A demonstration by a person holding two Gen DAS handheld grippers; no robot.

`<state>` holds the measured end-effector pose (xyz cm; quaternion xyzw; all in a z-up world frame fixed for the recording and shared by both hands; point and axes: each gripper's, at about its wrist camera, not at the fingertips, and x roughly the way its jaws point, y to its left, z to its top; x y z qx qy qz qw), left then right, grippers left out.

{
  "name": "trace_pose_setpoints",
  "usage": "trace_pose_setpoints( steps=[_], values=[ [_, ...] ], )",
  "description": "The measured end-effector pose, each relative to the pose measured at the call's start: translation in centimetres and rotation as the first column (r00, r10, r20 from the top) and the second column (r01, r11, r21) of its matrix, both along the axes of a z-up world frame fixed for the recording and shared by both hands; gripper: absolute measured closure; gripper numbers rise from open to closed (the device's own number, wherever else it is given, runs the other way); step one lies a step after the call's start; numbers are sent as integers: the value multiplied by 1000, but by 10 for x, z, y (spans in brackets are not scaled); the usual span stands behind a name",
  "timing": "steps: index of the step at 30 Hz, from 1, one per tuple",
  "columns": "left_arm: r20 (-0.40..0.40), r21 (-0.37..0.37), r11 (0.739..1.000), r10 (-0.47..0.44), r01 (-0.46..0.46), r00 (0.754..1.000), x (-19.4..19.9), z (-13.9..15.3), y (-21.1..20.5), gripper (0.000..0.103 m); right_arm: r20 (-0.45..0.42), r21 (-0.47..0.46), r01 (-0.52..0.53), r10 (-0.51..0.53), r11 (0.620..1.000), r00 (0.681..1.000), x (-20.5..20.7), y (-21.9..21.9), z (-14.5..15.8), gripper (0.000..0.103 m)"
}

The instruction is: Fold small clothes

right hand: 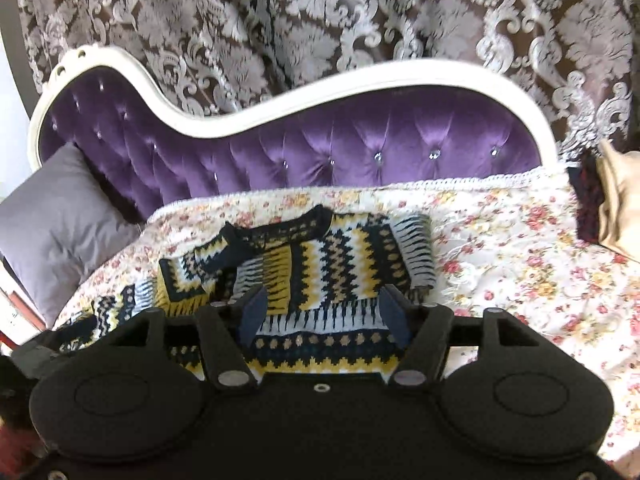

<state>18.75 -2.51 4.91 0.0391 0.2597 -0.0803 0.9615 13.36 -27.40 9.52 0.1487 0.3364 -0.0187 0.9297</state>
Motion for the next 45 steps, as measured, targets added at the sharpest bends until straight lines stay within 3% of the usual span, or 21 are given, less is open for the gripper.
trace_pose_setpoints(
  steps=[7,15,19,27,31,34,37,42,43,45],
  values=[
    [42,9,1000,19,-19,999,-16,21,15,18,33,-38,4,-3,999,999,-20,14,-5,26],
    [-25,34,999,26,-26,999,-1,-3,9,18,-23,-124,-16,13,992,1000,-1,28,-75,18],
    [-49,43,999,30,-27,998,13,-17,0,18,-54,-112,-40,35,993,998,12,28,-110,18],
    [-71,78,996,38,-33,997,50,-43,-25,18,-51,-190,-77,68,979,996,33,26,-151,18],
    [-86,106,994,47,-38,995,77,-55,-43,18,-37,-244,-97,90,965,995,35,31,-160,12],
    [-100,123,992,49,-36,994,98,-64,-56,18,-53,-256,-118,108,959,993,37,36,-164,0],
    [-120,160,987,52,-32,991,120,-75,-69,18,-56,-283,-123,111,951,992,37,42,-166,1],
    [-176,216,976,72,-32,982,154,-96,-85,19,-59,-251,-123,112,960,992,39,36,-166,0],
    [-186,233,972,82,-38,979,160,-100,-87,21,-57,-256,-122,111,959,992,39,37,-166,0],
    [-192,267,962,107,-52,976,170,-108,-90,35,-56,-257,-120,109,959,992,39,37,-167,0]
  ],
)
